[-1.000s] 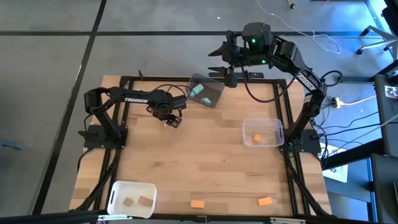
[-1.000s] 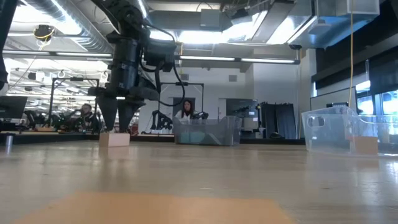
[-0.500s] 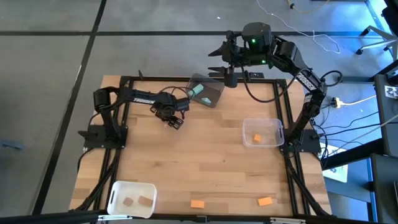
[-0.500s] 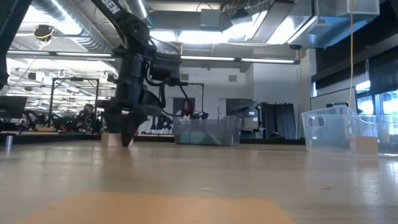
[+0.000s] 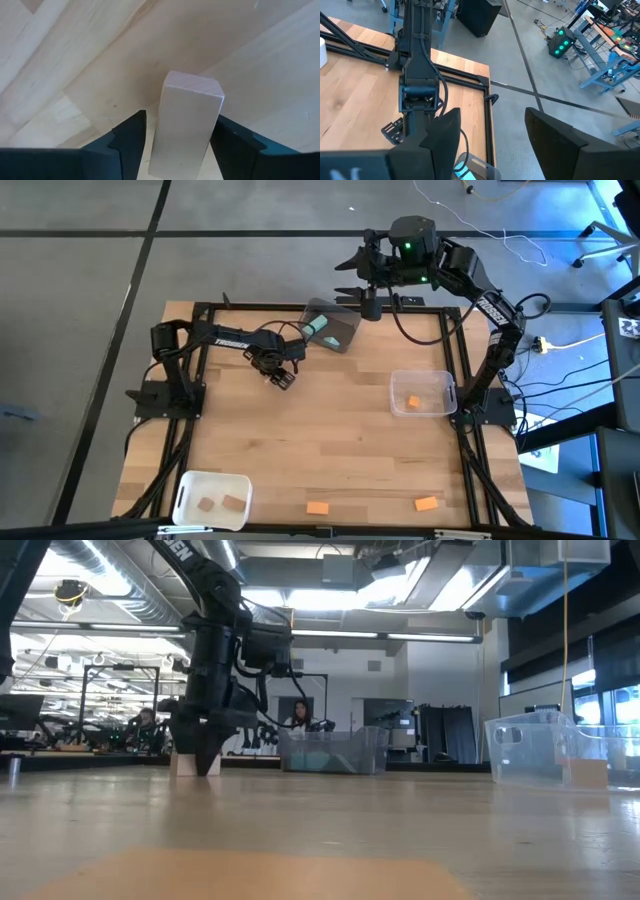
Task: Sort & place blocks by color
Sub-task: Put the brown block into the white bin
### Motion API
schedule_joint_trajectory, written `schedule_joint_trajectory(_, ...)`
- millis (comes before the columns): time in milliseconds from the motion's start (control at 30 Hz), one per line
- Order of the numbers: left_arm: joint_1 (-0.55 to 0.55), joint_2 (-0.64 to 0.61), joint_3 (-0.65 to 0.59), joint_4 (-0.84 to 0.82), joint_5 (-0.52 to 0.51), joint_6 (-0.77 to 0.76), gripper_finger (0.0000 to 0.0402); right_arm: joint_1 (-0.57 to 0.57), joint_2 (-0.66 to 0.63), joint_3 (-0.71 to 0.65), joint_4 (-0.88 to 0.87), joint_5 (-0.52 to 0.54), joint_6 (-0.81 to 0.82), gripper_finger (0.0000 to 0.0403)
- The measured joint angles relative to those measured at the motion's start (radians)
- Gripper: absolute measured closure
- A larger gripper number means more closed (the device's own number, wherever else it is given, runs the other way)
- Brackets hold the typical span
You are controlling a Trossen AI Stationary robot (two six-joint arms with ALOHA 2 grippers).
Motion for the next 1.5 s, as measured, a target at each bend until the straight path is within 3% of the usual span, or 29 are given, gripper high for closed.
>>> schedule_joint_trajectory(200, 0.000, 0.000, 0.000, 0.002, -0.003, 0.057, 0.0200, 0.001, 0.001, 0.000, 0.008, -0.063, 0.128, 0.0178)
schedule_joint_trajectory(433, 0.001, 0.001, 0.000, 0.002, 0.000, 0.057, 0.0209, 0.001, 0.001, 0.000, -0.150, -0.454, 0.135, 0.0178)
schedule_joint_trajectory(500, 0.001, 0.001, 0.000, 0.002, 0.001, 0.057, 0.0213, 0.002, 0.001, 0.000, -0.184, -0.521, 0.130, 0.0178)
schedule_joint_trajectory(700, 0.001, 0.001, -0.001, 0.003, 0.002, 0.060, 0.0233, 0.007, 0.001, 0.000, -0.187, -0.503, 0.138, 0.0178)
schedule_joint_trajectory(867, 0.001, 0.001, 0.000, 0.005, 0.010, 0.058, 0.0279, 0.007, 0.001, 0.000, -0.187, -0.499, 0.160, 0.0178)
schedule_joint_trajectory(1067, 0.003, 0.000, 0.000, -0.023, 0.004, 0.045, 0.0279, 0.007, 0.001, 0.000, -0.198, -0.498, 0.157, 0.0178)
schedule_joint_trajectory(1300, -0.009, -0.055, -0.004, -0.199, 0.037, 0.112, 0.0279, 0.007, 0.002, 0.000, -0.230, -0.498, 0.150, 0.0178)
schedule_joint_trajectory(1500, -0.053, -0.201, -0.002, -0.282, 0.174, 0.163, 0.0279, 0.007, 0.002, 0.000, -0.270, -0.497, 0.109, 0.0178)
